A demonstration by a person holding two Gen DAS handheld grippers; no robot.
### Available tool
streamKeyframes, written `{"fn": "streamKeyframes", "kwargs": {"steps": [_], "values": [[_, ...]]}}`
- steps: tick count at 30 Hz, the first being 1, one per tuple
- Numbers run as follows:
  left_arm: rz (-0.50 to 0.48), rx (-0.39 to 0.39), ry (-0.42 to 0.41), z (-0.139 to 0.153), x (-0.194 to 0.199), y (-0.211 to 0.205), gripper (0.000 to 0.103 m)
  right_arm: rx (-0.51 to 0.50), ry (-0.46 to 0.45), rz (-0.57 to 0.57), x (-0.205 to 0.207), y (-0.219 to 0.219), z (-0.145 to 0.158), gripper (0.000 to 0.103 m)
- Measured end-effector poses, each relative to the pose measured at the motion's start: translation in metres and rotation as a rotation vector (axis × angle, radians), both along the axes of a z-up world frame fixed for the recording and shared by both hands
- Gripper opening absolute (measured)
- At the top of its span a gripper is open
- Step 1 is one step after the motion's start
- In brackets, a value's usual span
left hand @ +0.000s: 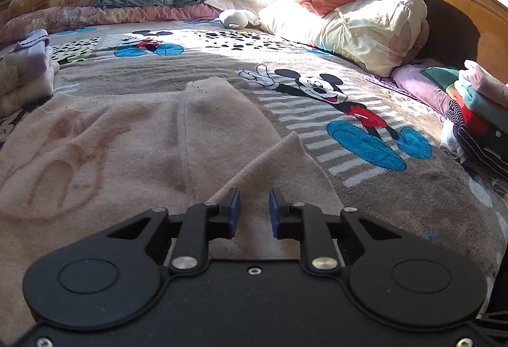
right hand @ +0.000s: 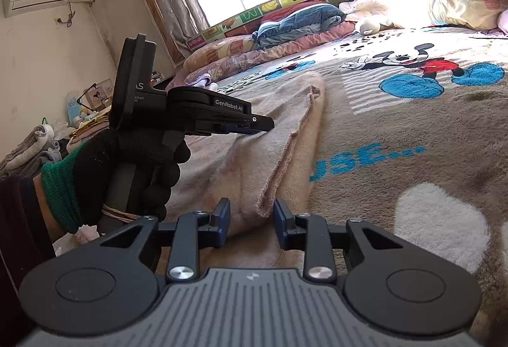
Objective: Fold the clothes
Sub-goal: 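Open both grippers and press the folded sleeve flat on the sweater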
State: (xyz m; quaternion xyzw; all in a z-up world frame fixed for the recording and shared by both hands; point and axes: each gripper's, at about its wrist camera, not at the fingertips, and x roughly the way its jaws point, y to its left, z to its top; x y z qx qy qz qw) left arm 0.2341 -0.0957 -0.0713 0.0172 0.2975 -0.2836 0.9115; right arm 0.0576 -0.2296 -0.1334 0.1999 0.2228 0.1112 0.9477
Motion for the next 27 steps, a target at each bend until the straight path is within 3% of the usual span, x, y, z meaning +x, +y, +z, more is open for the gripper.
{"fn": "streamKeyframes", "kwargs": {"steps": [3, 10, 12, 14, 15, 16, 17, 21, 27], "values": [[0.024, 0.104, 0.006, -0.009, 0.004, -0.007, 0.018, -0.011, -0.007, -0.001, -0.001, 0.001, 0.0, 0.031], [0.059, 0.058, -0.01, -0.002, 0.004, 0.001, 0.019, 0.0, 0.003, -0.034, 0.0, -0.009, -0.001, 0.03], [0.043, 0.055, 0.005, 0.0, 0.017, 0.0, 0.023, -0.005, 0.002, -0.041, -0.001, -0.011, -0.002, 0.031], [0.029, 0.05, 0.025, 0.001, 0.03, -0.001, 0.039, -0.027, -0.011, -0.042, -0.004, -0.01, 0.0, 0.032], [0.021, 0.034, 0.073, -0.003, 0.04, 0.002, 0.04, -0.042, -0.021, -0.042, -0.005, -0.01, 0.001, 0.032], [0.003, 0.019, 0.122, -0.006, 0.047, 0.004, 0.034, -0.051, -0.032, -0.042, -0.006, -0.009, 0.002, 0.032], [-0.019, 0.001, 0.13, -0.006, 0.048, 0.007, 0.002, -0.059, -0.042, -0.042, -0.007, -0.008, 0.003, 0.032], [-0.027, -0.069, 0.12, 0.004, 0.04, 0.021, 0.003, -0.066, -0.038, -0.029, -0.005, -0.006, 0.003, 0.033], [0.023, -0.101, 0.161, -0.009, 0.045, 0.031, 0.003, -0.059, -0.011, -0.018, 0.0, -0.008, -0.002, 0.033]]}}
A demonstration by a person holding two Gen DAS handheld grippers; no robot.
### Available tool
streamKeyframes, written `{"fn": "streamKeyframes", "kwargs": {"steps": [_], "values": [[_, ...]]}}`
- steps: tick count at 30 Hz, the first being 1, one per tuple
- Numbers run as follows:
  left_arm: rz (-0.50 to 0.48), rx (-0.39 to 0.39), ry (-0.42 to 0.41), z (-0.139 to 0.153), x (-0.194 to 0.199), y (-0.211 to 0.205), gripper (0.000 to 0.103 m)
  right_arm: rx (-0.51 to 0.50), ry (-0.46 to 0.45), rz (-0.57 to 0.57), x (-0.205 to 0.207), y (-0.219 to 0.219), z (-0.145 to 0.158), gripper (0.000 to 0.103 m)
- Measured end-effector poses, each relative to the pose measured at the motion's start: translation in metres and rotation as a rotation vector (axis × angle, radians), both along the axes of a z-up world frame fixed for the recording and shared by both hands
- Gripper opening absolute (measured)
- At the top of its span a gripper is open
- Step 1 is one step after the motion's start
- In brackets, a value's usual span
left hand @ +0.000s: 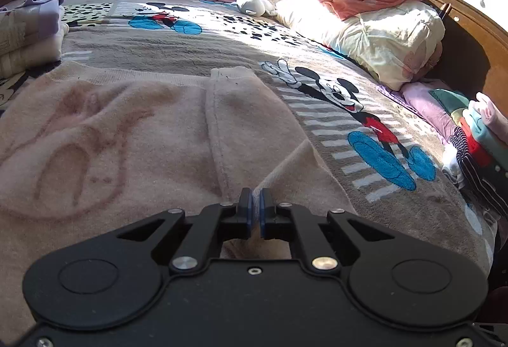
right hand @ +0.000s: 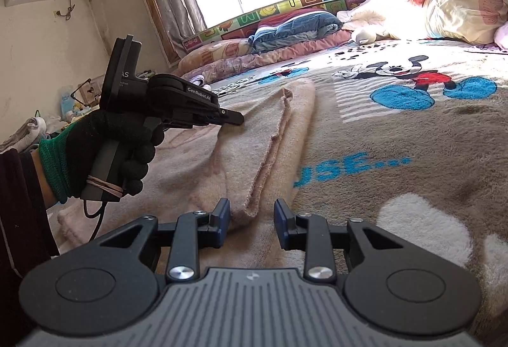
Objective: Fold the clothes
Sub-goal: 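Open both grippers and press the folded sleeve flat on the sweater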
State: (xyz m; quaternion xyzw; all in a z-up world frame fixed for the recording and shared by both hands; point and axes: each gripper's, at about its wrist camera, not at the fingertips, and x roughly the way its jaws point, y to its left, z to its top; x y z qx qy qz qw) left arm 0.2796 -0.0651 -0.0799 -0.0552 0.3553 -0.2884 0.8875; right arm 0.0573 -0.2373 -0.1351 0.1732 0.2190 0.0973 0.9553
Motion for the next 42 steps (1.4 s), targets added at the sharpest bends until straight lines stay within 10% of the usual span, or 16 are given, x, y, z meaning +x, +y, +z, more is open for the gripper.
{"fn": "streamKeyframes", "kwargs": {"steps": [8, 18, 23, 33, 38, 42], "values": [[0.01, 0.098, -0.074, 0.009, -0.007, -0.016, 0.01, -0.044, 0.026, -0.015, -0.001, 0.004, 0.001, 0.034], [-0.065, 0.107, -0.148, 0.01, -0.022, -0.03, 0.01, -0.294, -0.225, 0.126, -0.018, 0.049, 0.028, 0.031], [-0.023, 0.106, -0.058, -0.01, -0.002, -0.031, 0.011, -0.225, -0.013, 0.179, 0.011, 0.051, 0.007, 0.033], [-0.001, 0.213, -0.095, -0.008, -0.01, -0.046, 0.015, -0.227, -0.045, 0.191, 0.003, 0.051, 0.0, 0.033], [0.088, 0.163, -0.149, 0.013, -0.045, -0.017, 0.065, -0.25, -0.091, 0.168, -0.014, 0.053, 0.01, 0.036], [0.157, 0.074, -0.139, 0.02, -0.081, 0.029, 0.065, -0.262, -0.133, 0.159, -0.034, 0.053, 0.021, 0.043]]}}
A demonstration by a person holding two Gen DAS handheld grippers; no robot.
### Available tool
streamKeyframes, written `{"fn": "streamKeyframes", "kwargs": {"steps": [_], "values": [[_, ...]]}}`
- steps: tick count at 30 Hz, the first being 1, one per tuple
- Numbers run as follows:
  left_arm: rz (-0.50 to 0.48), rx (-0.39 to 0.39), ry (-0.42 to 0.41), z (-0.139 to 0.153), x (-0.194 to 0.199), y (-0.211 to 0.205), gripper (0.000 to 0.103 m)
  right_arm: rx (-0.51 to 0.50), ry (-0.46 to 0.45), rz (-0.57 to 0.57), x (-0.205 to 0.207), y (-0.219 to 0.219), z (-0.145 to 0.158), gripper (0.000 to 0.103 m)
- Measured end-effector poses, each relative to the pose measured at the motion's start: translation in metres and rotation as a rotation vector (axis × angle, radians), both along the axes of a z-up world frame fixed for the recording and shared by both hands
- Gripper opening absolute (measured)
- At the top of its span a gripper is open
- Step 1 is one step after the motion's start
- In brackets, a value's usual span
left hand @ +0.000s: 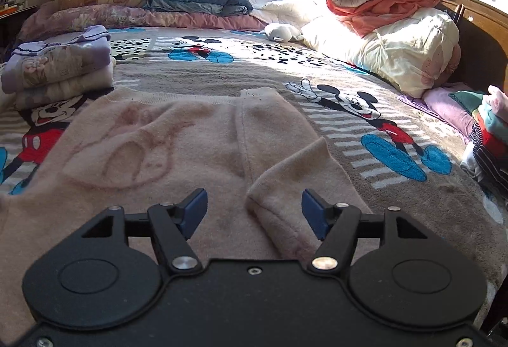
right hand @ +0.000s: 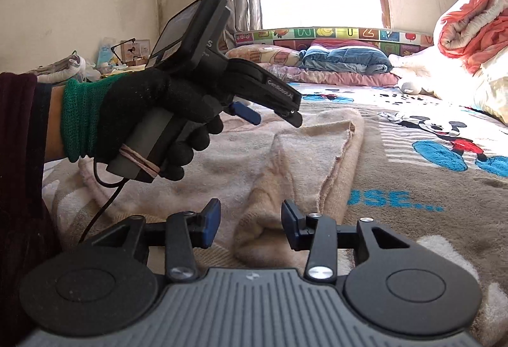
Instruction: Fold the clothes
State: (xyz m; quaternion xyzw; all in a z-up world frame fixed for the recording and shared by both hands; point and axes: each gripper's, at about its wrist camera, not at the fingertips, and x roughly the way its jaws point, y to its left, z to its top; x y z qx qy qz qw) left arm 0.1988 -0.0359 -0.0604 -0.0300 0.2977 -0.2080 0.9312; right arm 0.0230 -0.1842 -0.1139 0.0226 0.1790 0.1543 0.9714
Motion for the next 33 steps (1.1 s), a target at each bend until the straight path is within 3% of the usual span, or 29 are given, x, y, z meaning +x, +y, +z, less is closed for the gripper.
{"fn": "streamKeyframes", "kwargs": {"steps": [4, 7, 11, 13, 19, 25, 30, 33], "values": [[0.1, -0.093, 0.021, 0.0, -0.036, 0.055, 0.066, -0.013, -0.035, 0.018, -0.017, 0.004, 0.011, 0.053], [0.189, -0.194, 0.055, -0.001, -0.058, 0.101, 0.068, -0.004, -0.02, 0.055, -0.021, 0.012, 0.014, 0.054], [0.32, -0.189, 0.003, 0.009, -0.078, 0.149, 0.068, 0.052, 0.042, 0.089, -0.021, 0.023, 0.015, 0.055], [0.39, -0.244, 0.006, 0.007, -0.085, 0.176, 0.068, 0.071, 0.063, 0.1, -0.019, 0.029, 0.015, 0.057], [0.602, -0.428, 0.12, -0.018, -0.108, 0.239, 0.067, 0.133, 0.129, 0.139, -0.01, 0.045, 0.012, 0.058], [0.61, -0.6, 0.244, -0.039, -0.121, 0.255, 0.063, 0.191, 0.174, 0.145, 0.003, 0.049, 0.007, 0.059], [0.593, -0.676, 0.26, -0.047, -0.118, 0.258, 0.051, 0.229, 0.178, 0.136, 0.006, 0.043, 0.007, 0.061], [0.598, -0.725, 0.267, -0.055, -0.111, 0.264, 0.037, 0.246, 0.17, 0.138, 0.006, 0.039, 0.009, 0.062]]}}
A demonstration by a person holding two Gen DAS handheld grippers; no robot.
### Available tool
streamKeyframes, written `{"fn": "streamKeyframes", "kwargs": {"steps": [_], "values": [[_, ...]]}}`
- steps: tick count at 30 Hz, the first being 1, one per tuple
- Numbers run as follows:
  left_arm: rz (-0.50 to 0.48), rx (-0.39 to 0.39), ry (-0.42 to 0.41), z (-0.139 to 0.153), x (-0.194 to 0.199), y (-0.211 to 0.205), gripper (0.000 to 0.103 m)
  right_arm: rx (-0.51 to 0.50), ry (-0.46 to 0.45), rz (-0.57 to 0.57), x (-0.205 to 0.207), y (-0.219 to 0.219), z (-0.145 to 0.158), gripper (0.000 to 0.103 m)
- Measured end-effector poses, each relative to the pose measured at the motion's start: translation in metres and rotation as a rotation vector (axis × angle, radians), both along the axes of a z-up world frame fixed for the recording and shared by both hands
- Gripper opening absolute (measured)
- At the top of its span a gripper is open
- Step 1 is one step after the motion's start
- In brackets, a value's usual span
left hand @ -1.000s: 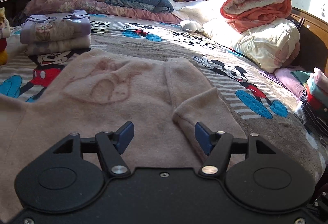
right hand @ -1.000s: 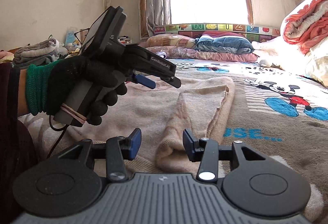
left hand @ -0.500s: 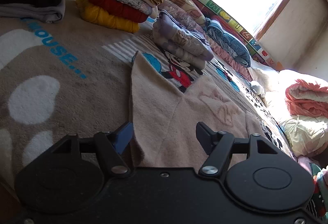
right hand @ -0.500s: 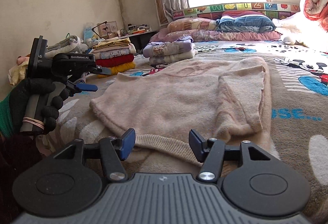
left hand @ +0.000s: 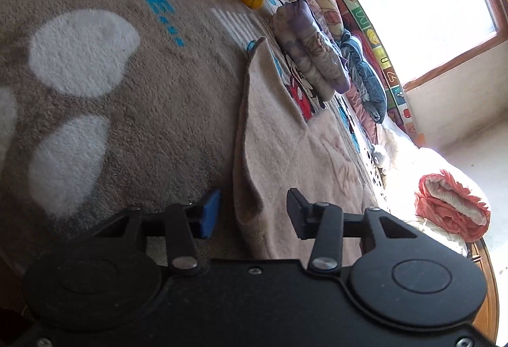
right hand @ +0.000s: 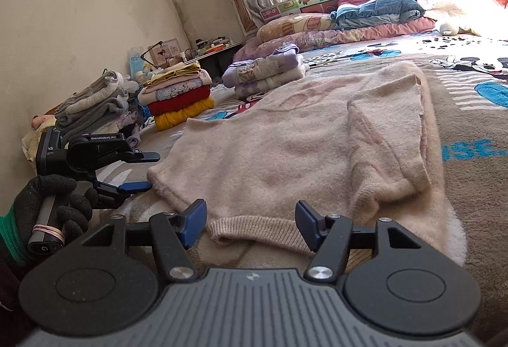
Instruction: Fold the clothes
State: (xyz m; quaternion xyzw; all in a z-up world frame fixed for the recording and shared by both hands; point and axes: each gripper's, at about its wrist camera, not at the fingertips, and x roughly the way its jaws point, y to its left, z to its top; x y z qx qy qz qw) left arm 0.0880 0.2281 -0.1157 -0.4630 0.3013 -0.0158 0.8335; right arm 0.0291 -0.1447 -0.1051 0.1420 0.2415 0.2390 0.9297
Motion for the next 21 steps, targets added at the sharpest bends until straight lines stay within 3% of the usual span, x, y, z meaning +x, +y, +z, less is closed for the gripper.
{"fn": "streamKeyframes", "kwargs": {"steps": [6, 12, 21], "values": [[0.025, -0.031, -0.014, -0.005, 0.011, 0.007, 0.03, 0.045, -0.015, -0.009, 0.0, -0.01, 0.005, 0.064], [0.029, 0.006, -0.042, -0.005, 0.024, 0.003, 0.029, 0.068, -0.002, -0.025, 0.003, -0.016, 0.004, 0.065], [0.016, 0.227, -0.099, 0.008, 0.04, -0.029, 0.005, 0.085, 0.005, -0.031, 0.007, -0.018, 0.003, 0.065]]}}
